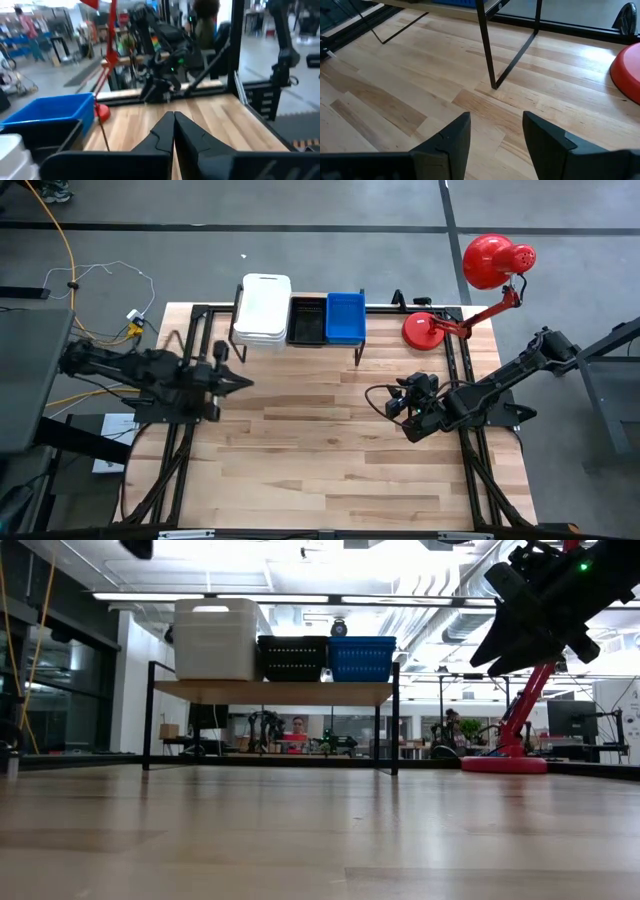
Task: Stack baskets on shelf by color
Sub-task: Return to Home Position
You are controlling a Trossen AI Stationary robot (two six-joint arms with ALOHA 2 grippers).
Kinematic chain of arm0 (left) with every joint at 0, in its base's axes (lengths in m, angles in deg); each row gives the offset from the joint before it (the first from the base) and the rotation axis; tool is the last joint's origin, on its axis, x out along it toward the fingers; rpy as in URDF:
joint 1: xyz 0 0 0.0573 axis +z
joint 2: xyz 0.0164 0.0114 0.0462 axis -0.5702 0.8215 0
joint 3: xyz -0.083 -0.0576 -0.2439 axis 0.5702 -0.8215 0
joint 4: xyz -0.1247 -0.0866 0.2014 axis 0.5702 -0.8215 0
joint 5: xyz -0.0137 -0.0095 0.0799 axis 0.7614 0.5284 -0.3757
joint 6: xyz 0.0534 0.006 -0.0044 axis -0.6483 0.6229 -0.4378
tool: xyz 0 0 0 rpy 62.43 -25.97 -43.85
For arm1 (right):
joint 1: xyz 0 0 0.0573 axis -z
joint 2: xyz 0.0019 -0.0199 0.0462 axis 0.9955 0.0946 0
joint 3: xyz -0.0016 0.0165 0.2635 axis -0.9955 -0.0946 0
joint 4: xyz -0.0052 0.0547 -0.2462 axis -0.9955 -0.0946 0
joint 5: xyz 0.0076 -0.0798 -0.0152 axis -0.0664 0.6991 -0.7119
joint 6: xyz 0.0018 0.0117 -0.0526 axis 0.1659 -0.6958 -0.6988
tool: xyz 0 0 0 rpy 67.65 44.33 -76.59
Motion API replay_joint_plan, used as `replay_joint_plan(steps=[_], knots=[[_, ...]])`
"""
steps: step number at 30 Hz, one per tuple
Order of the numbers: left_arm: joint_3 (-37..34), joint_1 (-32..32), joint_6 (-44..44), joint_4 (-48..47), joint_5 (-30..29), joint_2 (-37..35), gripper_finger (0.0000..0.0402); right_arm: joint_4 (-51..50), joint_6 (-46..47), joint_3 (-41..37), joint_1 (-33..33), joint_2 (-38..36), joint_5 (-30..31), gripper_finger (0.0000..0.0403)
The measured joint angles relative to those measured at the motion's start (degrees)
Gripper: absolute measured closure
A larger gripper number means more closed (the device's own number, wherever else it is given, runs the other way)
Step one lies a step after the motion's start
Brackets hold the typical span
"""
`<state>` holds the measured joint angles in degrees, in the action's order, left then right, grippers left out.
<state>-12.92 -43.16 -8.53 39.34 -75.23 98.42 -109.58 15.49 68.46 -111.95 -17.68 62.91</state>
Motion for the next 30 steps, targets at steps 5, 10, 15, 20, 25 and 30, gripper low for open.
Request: replay_joint_plan(steps=[5,10,15,20,25,30], knots=[[-6.30,5.25,0.39,0.36,6.62,-10.65,0.0401,0.02,0.00,0.00,0.01,0.00,0.03,0.0235],[-11.90,10.95,2.45,3.82,13.34,-16.19,0.0401,0.62,0.00,0.00,0.02,0.00,-0.01,0.0235],[-16.76,15.61,5.60,7.32,19.09,-17.98,0.0401,2.14,-0.02,0.00,0.00,0.00,-0.21,0.0235],[-20.10,17.80,9.17,10.89,22.85,-19.65,0.0401,2.52,-0.01,0.00,0.00,0.00,-0.67,0.0235],[-25.26,17.87,11.52,16.08,24.98,-21.80,0.0401,2.58,-0.02,0.00,0.00,0.00,-0.81,0.0235],[-32.41,17.87,13.69,24.44,24.87,-24.53,0.0401,2.58,-1.07,0.00,0.00,0.00,-2.88,0.0235]])
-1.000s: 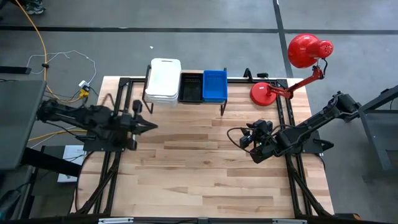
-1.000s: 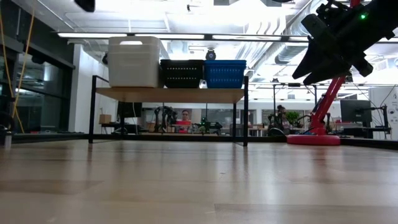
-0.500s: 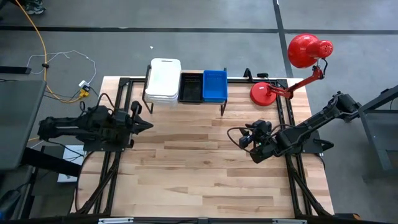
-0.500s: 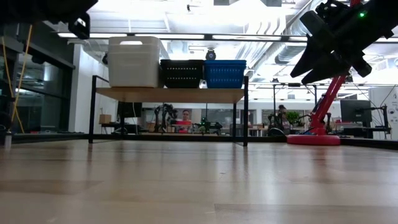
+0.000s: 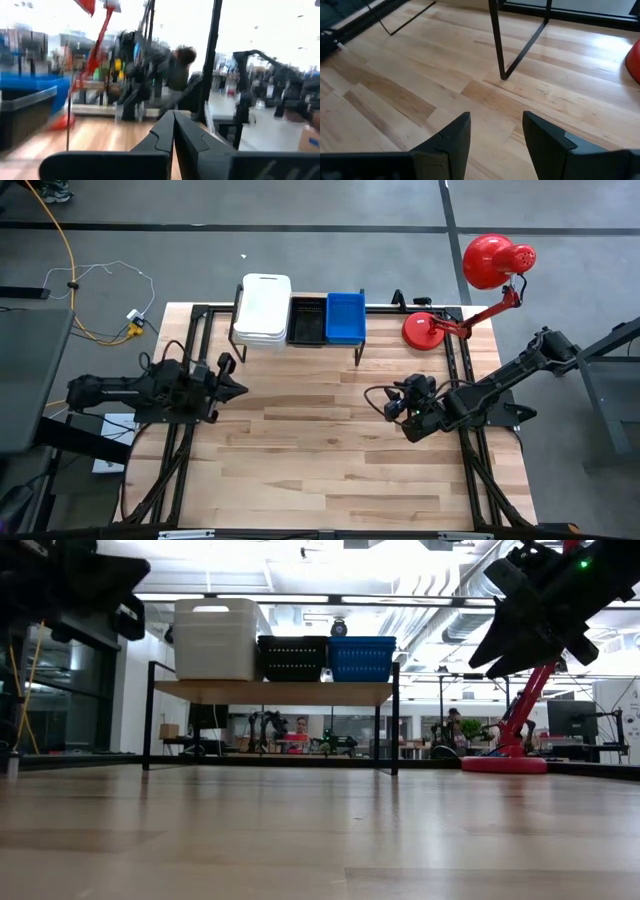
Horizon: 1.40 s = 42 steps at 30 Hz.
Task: Stack baskets on shelf by color
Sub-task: Return to Home Position
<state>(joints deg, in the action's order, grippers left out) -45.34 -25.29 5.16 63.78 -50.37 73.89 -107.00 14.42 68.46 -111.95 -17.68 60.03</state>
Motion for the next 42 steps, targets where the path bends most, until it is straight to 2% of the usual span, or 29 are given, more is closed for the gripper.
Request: replay_joint_plan(steps=[7,12,17,20,24,25,27,29,31,33,39,42], knots=[[0.22,0.17,-1.06,-3.37,-4.10,-0.89,0.0401,-0.42,-4.52,0.00,0.02,-0.02,0.77,0.0235],[0.24,0.16,-0.02,-8.93,-16.48,-0.78,0.0401,-1.37,-4.51,0.00,-0.01,-0.22,0.74,0.0235],[0.24,0.15,2.25,-13.21,-21.71,-0.63,0.0401,-0.83,-4.93,0.00,-0.85,-0.22,1.93,0.0237],[0.24,0.15,2.29,-14.40,-22.07,-0.63,0.0401,-0.92,-7.82,0.00,-0.86,-0.23,2.14,0.0270],[0.24,0.15,2.29,-14.39,-22.09,-0.63,0.0401,-7.10,-4.49,0.00,-2.41,-0.55,1.31,0.0379],[0.24,0.15,2.29,-14.38,-22.09,-0.63,0.0401,-9.95,-1.86,0.00,-3.22,-0.78,1.68,0.0389],[0.24,0.15,2.29,-14.39,-22.11,-0.63,0.0401,-15.44,2.18,0.00,-5.22,-1.47,1.84,0.0382],[0.24,0.15,2.29,-14.37,-22.14,-0.63,0.0401,-16.93,3.15,0.00,-6.60,-2.37,3.16,0.0383],[0.24,0.15,2.29,-14.39,-22.14,-0.63,0.0401,-15.08,0.01,0.00,-5.96,-3.53,4.23,0.0396],[0.24,0.15,2.29,-14.38,-22.14,-0.63,0.0401,-11.70,-6.88,0.00,-3.01,-4.71,3.53,0.0398],[0.24,0.15,2.29,-14.37,-22.16,-0.63,0.0401,2.96,-32.07,0.00,9.13,-7.93,-3.79,0.0402],[0.24,0.15,2.30,-14.38,-22.14,-0.63,0.0401,8.78,-40.89,0.00,14.65,-8.20,-7.45,0.0402]])
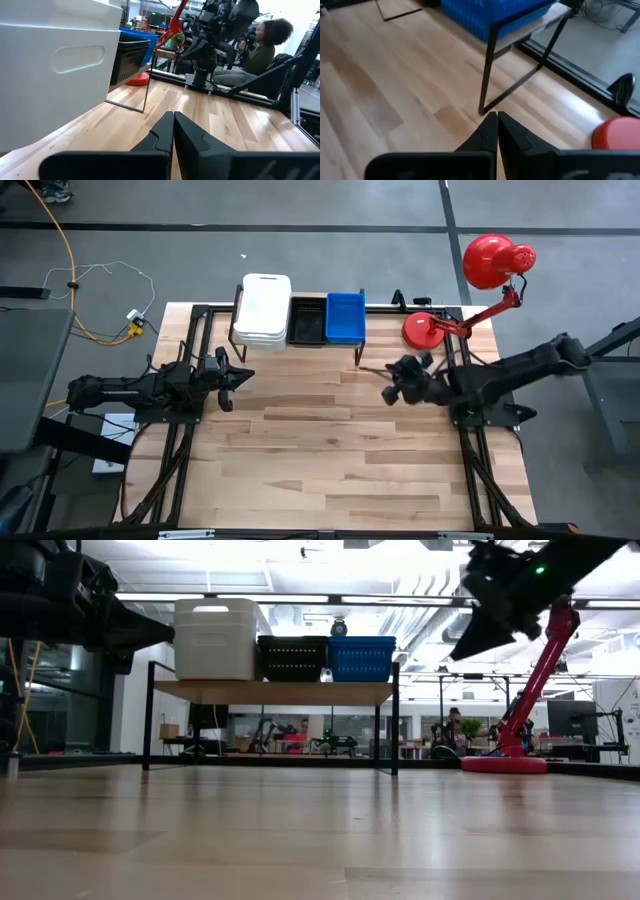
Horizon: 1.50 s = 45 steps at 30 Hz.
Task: Stack baskets on shelf by color
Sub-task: Return to Home Position
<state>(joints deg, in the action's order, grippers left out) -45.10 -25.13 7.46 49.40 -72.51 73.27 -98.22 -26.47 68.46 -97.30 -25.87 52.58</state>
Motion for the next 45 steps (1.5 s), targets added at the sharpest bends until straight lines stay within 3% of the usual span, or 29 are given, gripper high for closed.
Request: replay_joint_plan(steps=[3,6,11,19,30,39,45], knots=[[0.00,0.00,0.00,0.00,0.00,0.00,0.0401,6.42,-4.63,-2.32,3.87,-0.21,-2.56,0.0403],[0.00,0.00,-0.01,0.01,0.00,0.00,0.0401,16.63,-7.18,-10.53,6.33,-2.14,-7.92,0.0403],[0.00,-0.02,0.01,0.00,0.01,0.00,0.0401,27.08,-7.39,-20.49,7.58,-10.29,-14.43,0.0403],[0.00,-0.02,0.01,-0.01,0.02,0.00,0.0401,25.16,-13.59,-20.96,7.45,-23.93,-14.96,0.0403],[0.00,-0.02,0.01,-0.01,0.02,0.00,0.0401,9.98,-9.97,-20.92,7.44,-41.13,-11.32,0.0403],[0.00,-0.02,0.01,0.00,0.02,0.00,0.0401,6.54,-8.47,-21.11,7.44,-46.02,-11.30,0.0403],[0.00,-0.02,0.00,0.01,0.02,0.00,0.0401,8.21,-7.49,-25.83,7.42,-47.90,-11.75,0.0403]])
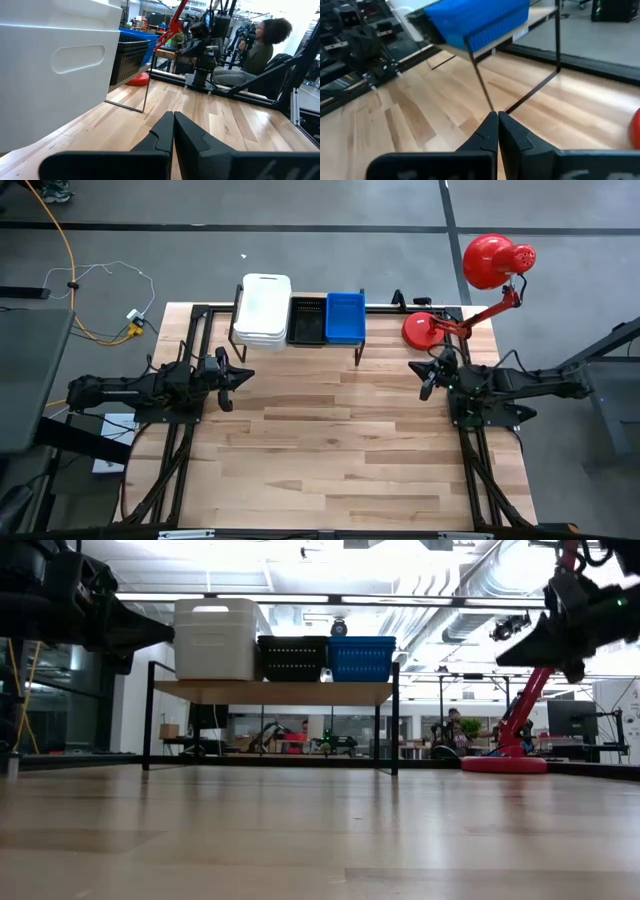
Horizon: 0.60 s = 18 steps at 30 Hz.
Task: Stack baskets on shelf by color
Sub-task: Return to Home Position
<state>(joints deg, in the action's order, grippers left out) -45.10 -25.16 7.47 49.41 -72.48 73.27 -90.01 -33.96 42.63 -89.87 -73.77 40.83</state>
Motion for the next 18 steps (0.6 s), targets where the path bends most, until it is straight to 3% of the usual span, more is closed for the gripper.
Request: replay_joint_plan(steps=[5,12,18], knots=[[0.00,0.00,0.00,-0.02,0.02,0.00,0.0401,1.84,0.41,-4.29,-1.50,-4.01,-1.08,0.0403],[0.00,0.00,0.01,-0.02,0.00,0.00,0.0401,-0.20,-3.39,-4.33,-3.99,-12.46,1.90,0.0403],[0.00,0.02,0.00,-0.02,-0.04,0.00,0.0401,0.05,-3.57,-5.59,-6.14,-12.50,1.05,0.0403]])
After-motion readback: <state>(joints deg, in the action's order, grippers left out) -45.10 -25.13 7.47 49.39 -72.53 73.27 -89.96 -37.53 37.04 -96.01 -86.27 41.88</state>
